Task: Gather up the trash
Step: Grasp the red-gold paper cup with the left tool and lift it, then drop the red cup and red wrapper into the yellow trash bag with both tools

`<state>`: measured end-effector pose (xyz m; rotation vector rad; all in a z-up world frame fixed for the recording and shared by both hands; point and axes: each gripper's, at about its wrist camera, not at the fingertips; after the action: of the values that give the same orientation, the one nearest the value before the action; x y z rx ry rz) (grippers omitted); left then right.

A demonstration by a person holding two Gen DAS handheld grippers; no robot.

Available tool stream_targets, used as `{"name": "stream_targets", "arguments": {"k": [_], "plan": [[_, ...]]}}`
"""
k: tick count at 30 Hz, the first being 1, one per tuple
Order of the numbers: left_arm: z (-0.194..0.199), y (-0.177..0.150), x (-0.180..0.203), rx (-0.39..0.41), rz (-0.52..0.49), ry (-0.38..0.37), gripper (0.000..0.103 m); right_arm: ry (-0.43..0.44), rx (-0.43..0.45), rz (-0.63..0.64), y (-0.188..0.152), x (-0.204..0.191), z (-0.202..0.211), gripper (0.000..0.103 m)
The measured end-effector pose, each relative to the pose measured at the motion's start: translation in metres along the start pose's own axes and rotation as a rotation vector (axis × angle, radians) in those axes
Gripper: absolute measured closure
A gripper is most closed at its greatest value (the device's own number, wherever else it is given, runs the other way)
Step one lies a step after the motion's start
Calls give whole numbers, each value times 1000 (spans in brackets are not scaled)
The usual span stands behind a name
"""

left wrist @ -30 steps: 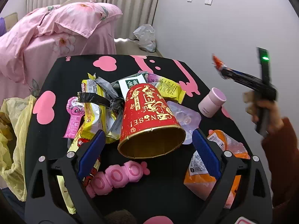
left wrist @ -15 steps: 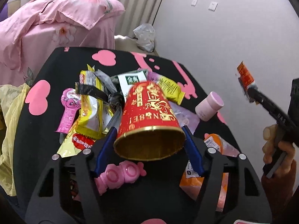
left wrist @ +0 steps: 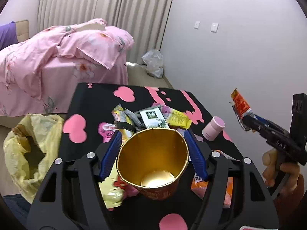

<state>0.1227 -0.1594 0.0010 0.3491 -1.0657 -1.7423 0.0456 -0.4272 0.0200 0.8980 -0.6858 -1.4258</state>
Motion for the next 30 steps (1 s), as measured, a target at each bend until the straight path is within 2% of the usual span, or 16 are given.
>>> {"name": "stream_targets", "arguments": {"k": [4, 8, 15, 24, 30], "plan": [[23, 2, -19, 38, 22, 17, 40, 15, -2, 47, 4, -33, 2, 57], [46, 3, -40, 73, 19, 77, 40, 46, -13, 73, 7, -60, -1, 57], [79, 2, -100, 117, 83, 170, 40, 104, -24, 146, 18, -117, -17, 57], [109, 8, -194, 194, 229, 301, 40, 196, -55, 232, 35, -185, -57, 57], [111, 10, -248, 191, 307, 369, 40, 283, -102, 252, 50, -226, -106, 57]]}}
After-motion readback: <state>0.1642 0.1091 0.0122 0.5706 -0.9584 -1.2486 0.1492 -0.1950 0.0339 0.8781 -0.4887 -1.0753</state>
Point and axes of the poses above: each gripper's, at about its wrist camera, not at the fingertips, and z roughly against the way its jaws point, x to its right, y to its top, and after that the axes turned 3 degrees about z, right-handed
